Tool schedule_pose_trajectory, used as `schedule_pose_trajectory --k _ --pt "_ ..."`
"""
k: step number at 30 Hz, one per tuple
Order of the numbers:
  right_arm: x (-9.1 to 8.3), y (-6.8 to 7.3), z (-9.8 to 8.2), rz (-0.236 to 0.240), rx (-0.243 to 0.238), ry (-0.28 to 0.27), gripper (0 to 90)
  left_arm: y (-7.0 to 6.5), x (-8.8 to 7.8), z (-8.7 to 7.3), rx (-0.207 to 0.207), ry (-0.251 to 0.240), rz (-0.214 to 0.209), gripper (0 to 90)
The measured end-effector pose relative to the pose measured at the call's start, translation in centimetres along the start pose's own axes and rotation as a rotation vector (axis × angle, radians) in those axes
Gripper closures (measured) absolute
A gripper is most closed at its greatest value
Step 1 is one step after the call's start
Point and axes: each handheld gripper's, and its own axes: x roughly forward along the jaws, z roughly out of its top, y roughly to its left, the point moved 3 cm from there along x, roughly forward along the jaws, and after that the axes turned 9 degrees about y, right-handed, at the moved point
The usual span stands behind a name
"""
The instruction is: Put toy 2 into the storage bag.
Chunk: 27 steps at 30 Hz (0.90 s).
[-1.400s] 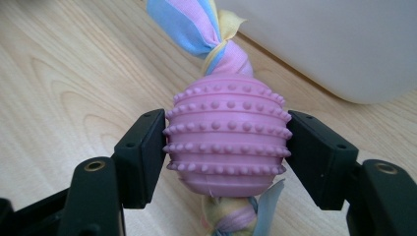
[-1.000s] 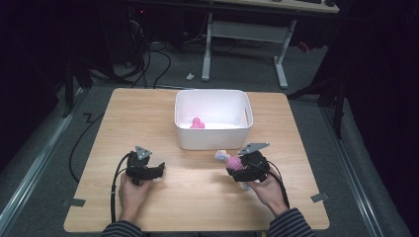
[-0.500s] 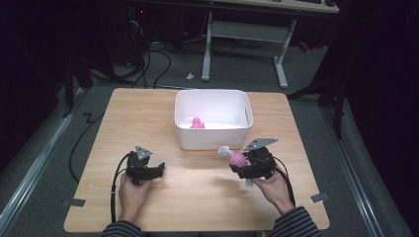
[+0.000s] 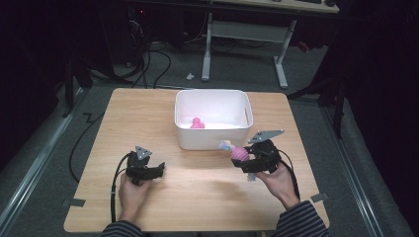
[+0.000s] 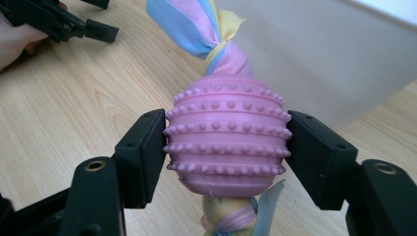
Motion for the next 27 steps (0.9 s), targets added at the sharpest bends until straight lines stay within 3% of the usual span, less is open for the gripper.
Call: schedule_pose_trajectory --k 13,27 --pt "-1.8 -0.8 1.7 0.023 -0.022 -0.018 34.5 0.0 0.0 0.0 0.0 -0.001 0.0 19.1" --pt "-3.0 -2.2 3.2 0.031 0.008 -0.041 34.5 0.0 0.0 0.0 -0.002 -0.002 -0.001 19.1"
